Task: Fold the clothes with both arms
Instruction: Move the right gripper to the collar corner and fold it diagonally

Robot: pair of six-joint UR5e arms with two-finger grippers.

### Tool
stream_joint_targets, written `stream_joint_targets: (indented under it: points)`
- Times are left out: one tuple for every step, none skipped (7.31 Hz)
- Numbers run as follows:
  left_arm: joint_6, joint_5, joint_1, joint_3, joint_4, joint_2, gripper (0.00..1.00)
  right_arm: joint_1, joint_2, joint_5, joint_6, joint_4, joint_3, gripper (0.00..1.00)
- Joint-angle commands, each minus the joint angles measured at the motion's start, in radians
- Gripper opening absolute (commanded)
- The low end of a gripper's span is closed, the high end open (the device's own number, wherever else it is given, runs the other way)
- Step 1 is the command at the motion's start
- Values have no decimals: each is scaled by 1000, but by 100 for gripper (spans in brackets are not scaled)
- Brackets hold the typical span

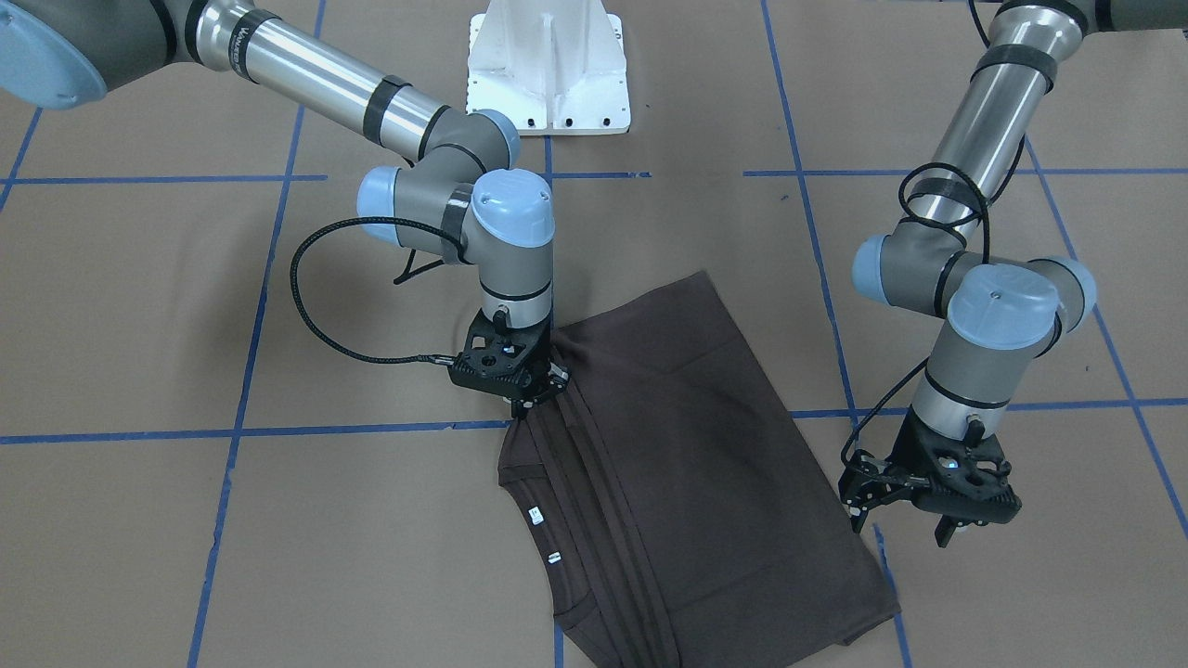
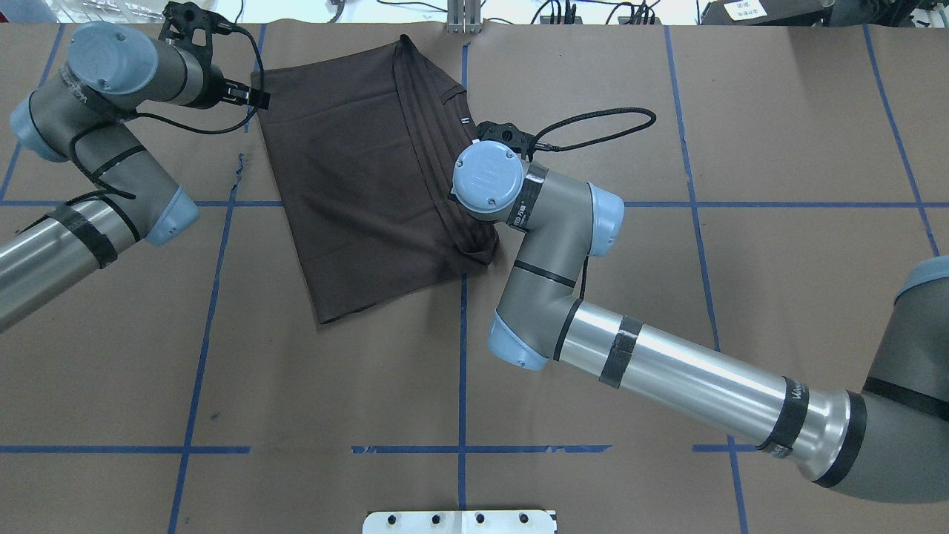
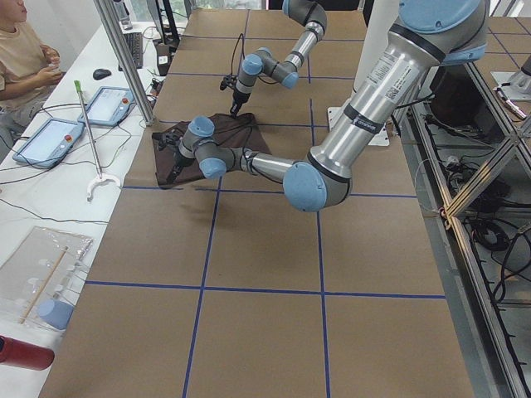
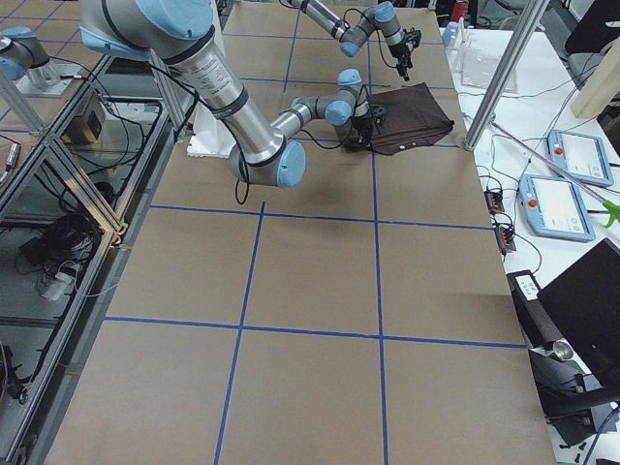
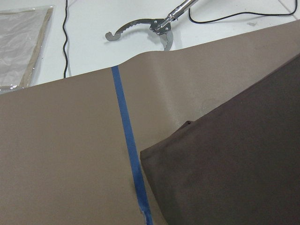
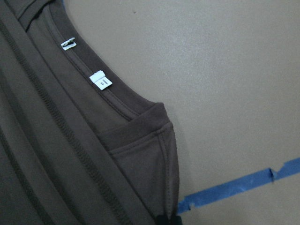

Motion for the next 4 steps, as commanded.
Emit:
stream_joint_targets:
  points:
    - [0,-1,1,-12,-1,10,100,0,-36,3,0,-78,105,0]
    - [0,-1,1,-14,-1,8,100,-15,-117,0,9,-89,228,0]
    - [0,-1,1,-14,-1,8,100,-67,-222,-26,15,-120,380,0]
    - [0,-1,4,-22,-1,8,100,-137,-328,-89,15,-137,506,0]
